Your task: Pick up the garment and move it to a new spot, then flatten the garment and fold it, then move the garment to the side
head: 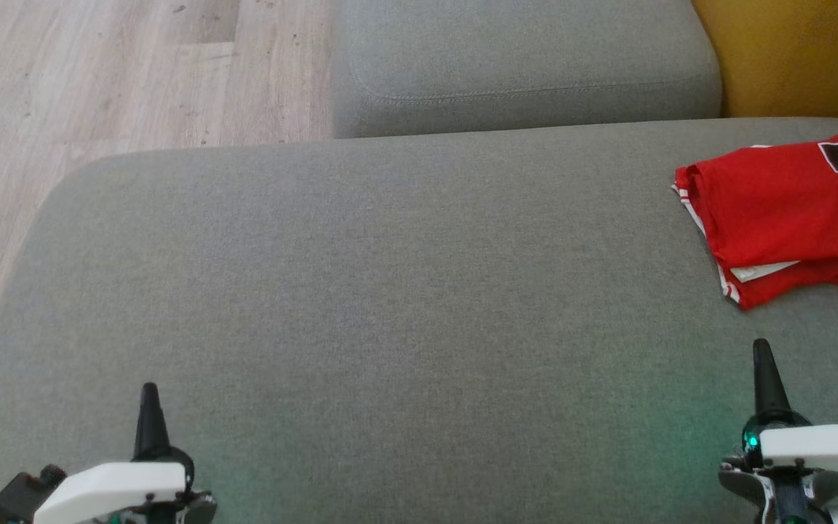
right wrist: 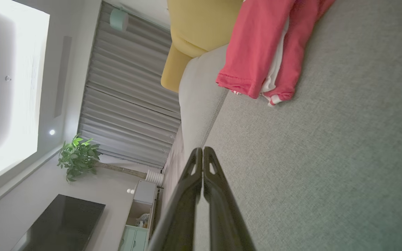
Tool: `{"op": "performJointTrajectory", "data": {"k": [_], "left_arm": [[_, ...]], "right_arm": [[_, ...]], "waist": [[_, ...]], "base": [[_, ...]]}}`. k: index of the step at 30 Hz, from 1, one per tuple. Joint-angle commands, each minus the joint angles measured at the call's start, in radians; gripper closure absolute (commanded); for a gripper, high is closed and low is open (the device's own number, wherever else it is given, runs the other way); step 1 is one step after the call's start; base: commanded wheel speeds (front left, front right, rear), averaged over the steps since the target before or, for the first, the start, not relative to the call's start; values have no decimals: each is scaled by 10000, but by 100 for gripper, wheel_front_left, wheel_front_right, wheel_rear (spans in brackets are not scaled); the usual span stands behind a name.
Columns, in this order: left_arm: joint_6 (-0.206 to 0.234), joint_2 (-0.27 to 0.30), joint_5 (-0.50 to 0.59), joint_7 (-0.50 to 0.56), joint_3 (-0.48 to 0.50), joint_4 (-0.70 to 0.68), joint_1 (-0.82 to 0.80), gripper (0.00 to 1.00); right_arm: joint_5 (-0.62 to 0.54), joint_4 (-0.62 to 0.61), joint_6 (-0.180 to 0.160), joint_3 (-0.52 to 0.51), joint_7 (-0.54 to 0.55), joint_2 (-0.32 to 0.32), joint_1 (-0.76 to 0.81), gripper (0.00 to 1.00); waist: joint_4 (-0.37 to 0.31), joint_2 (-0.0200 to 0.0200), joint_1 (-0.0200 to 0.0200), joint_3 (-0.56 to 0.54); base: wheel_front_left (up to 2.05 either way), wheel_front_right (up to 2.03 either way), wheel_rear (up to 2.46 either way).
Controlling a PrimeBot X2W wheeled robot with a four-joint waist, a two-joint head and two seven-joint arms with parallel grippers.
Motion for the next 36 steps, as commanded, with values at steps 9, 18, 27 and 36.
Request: {"op": "performJointTrajectory", "data": {"k": [9, 18, 27, 36], "left_arm": [[-201, 73, -1246, 302, 518, -209, -764, 100], [-345, 68, -2281, 571, 721, -145, -953, 100], [-474, 63, -3204, 813, 904, -87, -1121, 100], [-600, 57, -4110, 1052, 1086, -30, -1287, 100]], "right_arm": [[1300, -256, -6, 0, 314, -66, -809, 100], [2355, -207, -7, -107, 578, -56, -1012, 100], [3295, -163, -7, -203, 815, -48, -1194, 100], [4219, -121, -7, -301, 1050, -37, -1372, 100]], "waist": [[-29, 0, 1, 83], [-56, 0, 1, 161], [-80, 0, 0, 230], [-103, 0, 0, 297]], "base": [[0, 0, 0], [0, 0, 0], [0, 0, 0], [0, 0, 0]]}}
